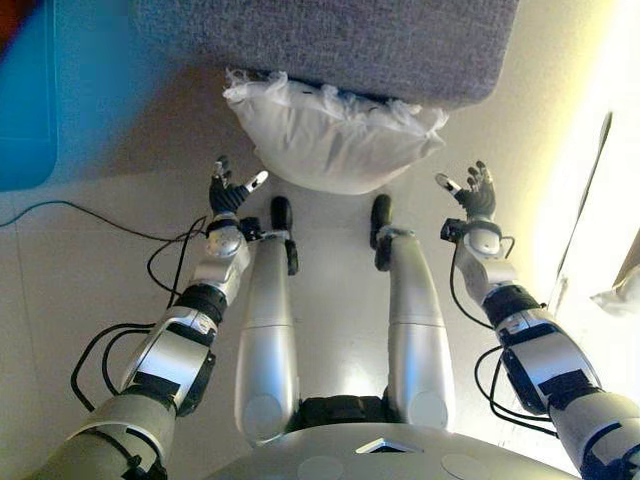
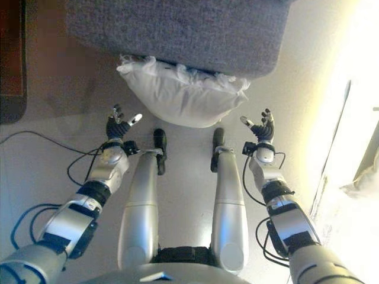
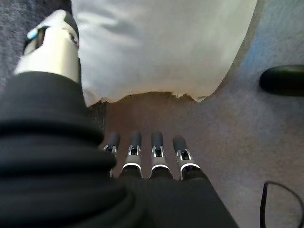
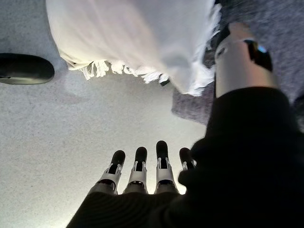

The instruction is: Pick up the cushion and take it to the sofa

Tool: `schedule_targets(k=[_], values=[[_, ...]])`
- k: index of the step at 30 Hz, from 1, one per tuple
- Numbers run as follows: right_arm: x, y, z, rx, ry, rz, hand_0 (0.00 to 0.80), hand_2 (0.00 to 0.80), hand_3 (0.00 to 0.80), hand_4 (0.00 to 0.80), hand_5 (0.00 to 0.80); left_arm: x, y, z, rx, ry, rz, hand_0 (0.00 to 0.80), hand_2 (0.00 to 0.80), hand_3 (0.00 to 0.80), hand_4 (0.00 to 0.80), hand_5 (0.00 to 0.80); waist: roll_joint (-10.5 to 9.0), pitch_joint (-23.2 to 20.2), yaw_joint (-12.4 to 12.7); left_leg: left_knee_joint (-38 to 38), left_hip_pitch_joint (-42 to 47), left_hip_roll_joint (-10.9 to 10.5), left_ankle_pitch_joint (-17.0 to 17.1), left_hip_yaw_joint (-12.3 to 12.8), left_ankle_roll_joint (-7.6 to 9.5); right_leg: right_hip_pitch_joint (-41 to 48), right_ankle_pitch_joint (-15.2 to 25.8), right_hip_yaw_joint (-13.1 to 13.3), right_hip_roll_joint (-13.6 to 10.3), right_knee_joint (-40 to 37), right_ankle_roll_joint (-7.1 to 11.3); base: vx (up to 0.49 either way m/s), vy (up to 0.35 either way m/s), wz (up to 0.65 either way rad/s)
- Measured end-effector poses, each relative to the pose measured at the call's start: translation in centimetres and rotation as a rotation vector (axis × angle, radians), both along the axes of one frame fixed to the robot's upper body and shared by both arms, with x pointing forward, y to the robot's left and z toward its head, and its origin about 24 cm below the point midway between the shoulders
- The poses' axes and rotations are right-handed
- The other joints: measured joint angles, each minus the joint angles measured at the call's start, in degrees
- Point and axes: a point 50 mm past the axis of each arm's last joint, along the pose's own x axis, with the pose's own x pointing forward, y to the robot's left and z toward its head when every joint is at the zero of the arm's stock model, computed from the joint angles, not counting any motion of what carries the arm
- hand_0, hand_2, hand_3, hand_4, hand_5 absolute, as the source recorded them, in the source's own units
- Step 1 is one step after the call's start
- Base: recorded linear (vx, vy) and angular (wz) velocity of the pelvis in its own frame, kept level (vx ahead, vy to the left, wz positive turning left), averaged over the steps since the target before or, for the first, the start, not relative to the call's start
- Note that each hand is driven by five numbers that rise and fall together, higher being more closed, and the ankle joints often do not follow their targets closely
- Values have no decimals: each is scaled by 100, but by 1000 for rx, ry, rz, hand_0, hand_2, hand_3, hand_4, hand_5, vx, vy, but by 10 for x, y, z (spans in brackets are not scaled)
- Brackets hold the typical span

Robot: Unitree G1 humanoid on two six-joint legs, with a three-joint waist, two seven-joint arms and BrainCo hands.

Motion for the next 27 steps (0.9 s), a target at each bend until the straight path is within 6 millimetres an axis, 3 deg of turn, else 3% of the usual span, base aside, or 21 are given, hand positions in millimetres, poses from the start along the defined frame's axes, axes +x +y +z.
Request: schedule_targets(k=[8, 18, 21, 24, 27], values=[[15, -15, 36, -32, -90, -6, 0, 0, 0, 0, 0, 10, 17, 31, 52, -86, 32, 0, 0, 0, 0, 0, -13, 50, -14, 1185, -1363, -83, -185, -134, -38, -1397, -131, 136, 48, 1123, -12, -51, 6, -5], [17, -32, 55, -73, -125, -6, 0, 0, 0, 0, 0, 15, 21, 64, 54, -209, 11, 0, 0, 0, 0, 0, -24, 58, -20, 2644, -2596, -97, -508, -232, -24, -2611, -346, 199, 23, 2506, -13, 3, 9, -1], [17, -34, 58, -69, -132, 1, 0, 0, 0, 0, 0, 15, 27, 73, 71, -232, 0, 0, 0, 0, 0, 0, -49, 70, -86, 3084, -2901, -107, -577, -243, -70, -2948, -436, 266, 22, 2977, -20, 57, 6, 4], [16, -33, 57, -65, -133, 26, 0, 0, 0, 0, 0, 11, 26, 68, 49, -258, -2, 0, 0, 0, 0, 0, -62, 76, -110, 3348, -2980, -169, -635, -258, -80, -3052, -496, 322, -24, 3266, -13, 30, -38, 4], [12, -39, 44, -67, -93, 52, 0, 0, 0, 0, 0, 12, 24, 70, 65, -300, -40, 0, 0, 0, 0, 0, -88, 68, -129, 3538, -2969, -178, -641, -285, -80, -3037, -712, 314, -60, 3578, -36, 50, 2, 18]])
